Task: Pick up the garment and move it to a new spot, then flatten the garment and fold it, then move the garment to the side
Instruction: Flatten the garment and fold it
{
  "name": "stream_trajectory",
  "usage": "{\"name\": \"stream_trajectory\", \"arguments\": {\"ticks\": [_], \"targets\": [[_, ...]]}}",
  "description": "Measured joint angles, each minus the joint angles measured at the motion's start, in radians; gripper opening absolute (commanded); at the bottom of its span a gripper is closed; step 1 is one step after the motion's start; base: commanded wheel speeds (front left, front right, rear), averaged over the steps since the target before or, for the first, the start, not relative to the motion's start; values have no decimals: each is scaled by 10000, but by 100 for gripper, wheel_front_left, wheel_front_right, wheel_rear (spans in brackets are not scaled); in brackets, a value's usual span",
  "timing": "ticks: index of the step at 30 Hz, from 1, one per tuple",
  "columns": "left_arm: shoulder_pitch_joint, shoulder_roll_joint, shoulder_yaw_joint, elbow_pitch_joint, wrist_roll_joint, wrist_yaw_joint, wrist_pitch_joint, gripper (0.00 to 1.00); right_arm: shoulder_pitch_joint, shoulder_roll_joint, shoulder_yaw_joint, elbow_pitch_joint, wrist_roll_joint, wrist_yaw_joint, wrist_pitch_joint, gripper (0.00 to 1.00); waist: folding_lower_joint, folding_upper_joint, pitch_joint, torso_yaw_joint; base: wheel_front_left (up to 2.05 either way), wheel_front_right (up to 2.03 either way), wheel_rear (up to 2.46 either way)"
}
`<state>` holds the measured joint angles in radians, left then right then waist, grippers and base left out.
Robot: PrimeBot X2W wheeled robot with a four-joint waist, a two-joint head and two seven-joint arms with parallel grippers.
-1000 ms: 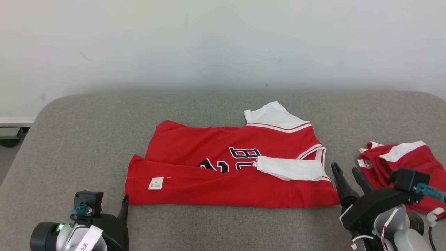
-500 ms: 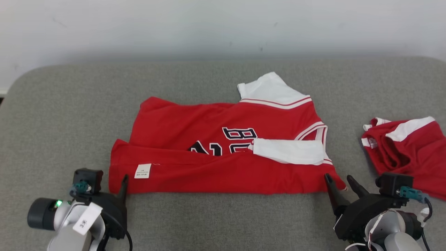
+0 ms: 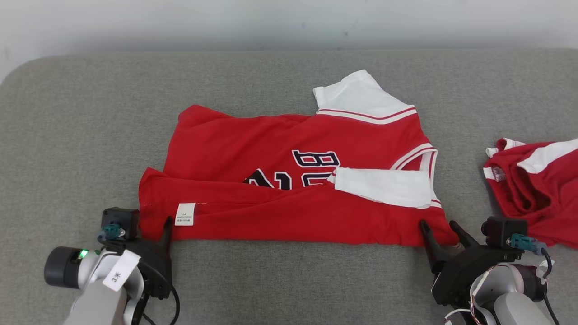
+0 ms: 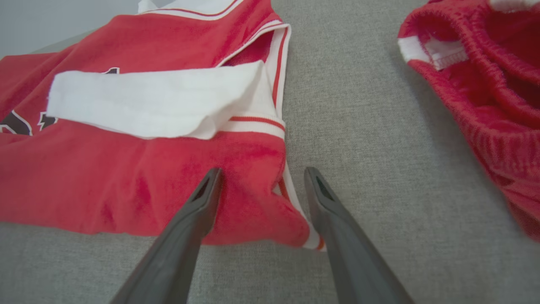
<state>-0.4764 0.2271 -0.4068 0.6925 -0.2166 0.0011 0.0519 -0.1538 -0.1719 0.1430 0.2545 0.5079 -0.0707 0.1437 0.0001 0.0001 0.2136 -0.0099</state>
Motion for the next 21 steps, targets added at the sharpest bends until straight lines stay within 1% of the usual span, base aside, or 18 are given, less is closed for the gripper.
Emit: {"name": "stream_trajectory", "arguments": {"ticks": [2,3,4,5,6,8,18,21], "targets": [[2,-81,-40,8,8,0,-13,100,19,-10,13,50,0,4,13,100,0,0,-19,71,0,0,0],[8,-92,-56,13,8,0,-54,100,18,-25,36,79,-4,8,31,96,0,0,-28,107,0,0,0],[11,-98,-67,17,8,0,-92,100,21,-48,59,98,-10,8,58,67,0,0,-38,140,0,0,0],[15,-100,-61,25,8,13,-123,100,15,-65,92,127,-21,19,59,49,0,0,-43,168,0,0,0],[26,-105,-58,38,6,40,-146,100,10,-86,117,169,-42,21,73,25,0,0,-51,186,0,0,0],[33,-128,-48,84,-4,42,-174,100,8,-117,153,272,-134,59,117,0,0,0,-62,209,0,0,0],[35,-174,19,476,-142,-203,-257,100,-78,-123,261,399,-173,92,159,0,-2,0,-93,188,0,0,0],[32,-150,-4,564,-228,-466,-259,100,-186,-123,276,435,-173,92,161,0,-1,0,-94,149,0,0,0]]}}
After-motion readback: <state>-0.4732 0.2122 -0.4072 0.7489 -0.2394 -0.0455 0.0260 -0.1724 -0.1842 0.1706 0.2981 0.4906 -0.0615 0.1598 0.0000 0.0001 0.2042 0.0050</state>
